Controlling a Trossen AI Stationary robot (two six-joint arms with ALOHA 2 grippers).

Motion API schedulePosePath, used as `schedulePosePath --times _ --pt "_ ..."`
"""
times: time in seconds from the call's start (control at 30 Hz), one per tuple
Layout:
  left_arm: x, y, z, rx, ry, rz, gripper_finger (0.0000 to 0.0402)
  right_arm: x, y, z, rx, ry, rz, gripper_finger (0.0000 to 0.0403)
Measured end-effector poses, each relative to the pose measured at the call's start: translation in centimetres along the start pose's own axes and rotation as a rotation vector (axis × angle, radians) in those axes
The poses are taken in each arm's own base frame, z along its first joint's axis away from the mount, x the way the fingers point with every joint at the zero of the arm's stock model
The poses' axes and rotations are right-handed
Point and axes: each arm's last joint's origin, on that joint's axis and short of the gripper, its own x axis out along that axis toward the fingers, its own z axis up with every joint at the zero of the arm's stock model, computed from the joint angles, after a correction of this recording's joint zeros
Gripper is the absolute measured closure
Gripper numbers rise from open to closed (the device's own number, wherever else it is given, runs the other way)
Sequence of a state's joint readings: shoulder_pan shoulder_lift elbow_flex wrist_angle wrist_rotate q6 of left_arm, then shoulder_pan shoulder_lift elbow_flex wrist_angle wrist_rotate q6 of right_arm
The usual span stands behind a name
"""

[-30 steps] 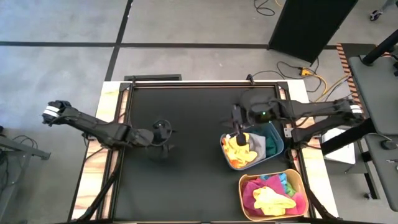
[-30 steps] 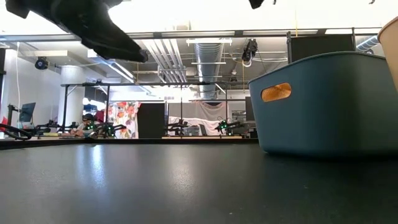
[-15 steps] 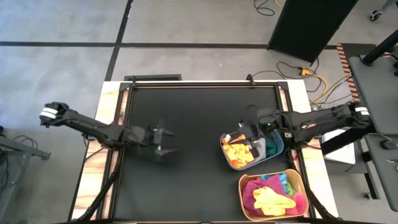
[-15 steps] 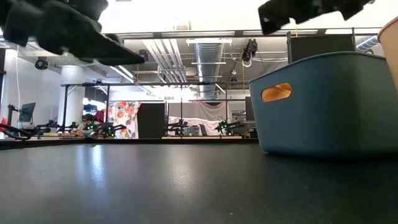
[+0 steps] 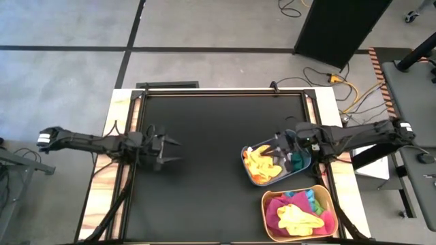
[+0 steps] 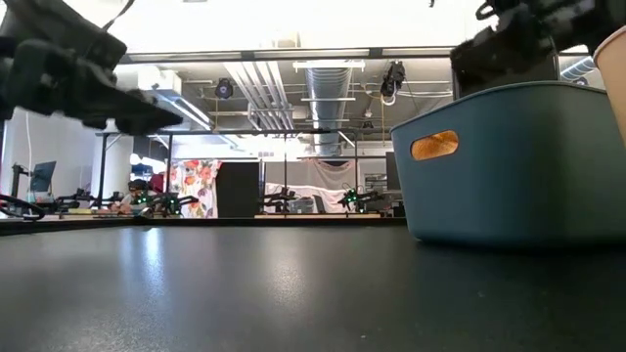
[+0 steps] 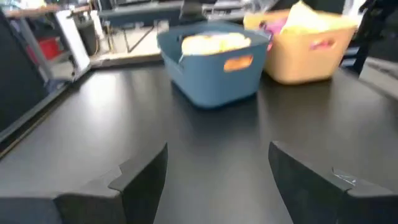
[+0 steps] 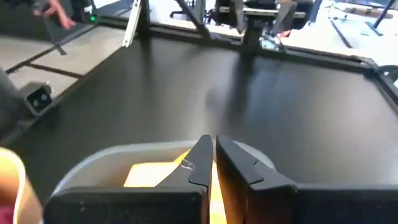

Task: Sort towels by color in basket
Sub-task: Return to Home Position

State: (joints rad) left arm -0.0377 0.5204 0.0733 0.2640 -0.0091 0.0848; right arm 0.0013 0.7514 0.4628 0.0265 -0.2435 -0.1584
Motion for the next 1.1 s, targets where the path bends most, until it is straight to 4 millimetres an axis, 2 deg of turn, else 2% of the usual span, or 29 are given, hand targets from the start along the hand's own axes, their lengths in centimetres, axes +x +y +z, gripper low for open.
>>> schedulePosePath --times 0.3,0.5,0.67,0.93,1.1 --pt "-1.8 0.1 -1.5 0.002 -0.03 0.018 0.0138 -2.2 1.0 -2.6 -0.078 -0.171 -0.004 0.039" --pt "-2.8 0.1 -1.0 0.052 -0.088 0.031 0.0138 -2.5 1.6 -5.8 -0.002 -0.267 -0.01 0.039" --pt "-3.2 0.2 -0.6 0.08 -0.149 0.062 0.0138 -2.8 2.0 -8.3 0.08 -0.272 -0.023 0.039" --pt "-3.9 0.3 -0.3 0.055 -0.037 0.061 0.0138 -4.3 1.9 -8.4 0.075 -0.302 -0.101 0.039" --pt "-4.1 0.3 -0.2 0.035 -0.041 0.054 0.0138 -5.3 2.0 -8.8 0.072 -0.312 -0.118 0.039"
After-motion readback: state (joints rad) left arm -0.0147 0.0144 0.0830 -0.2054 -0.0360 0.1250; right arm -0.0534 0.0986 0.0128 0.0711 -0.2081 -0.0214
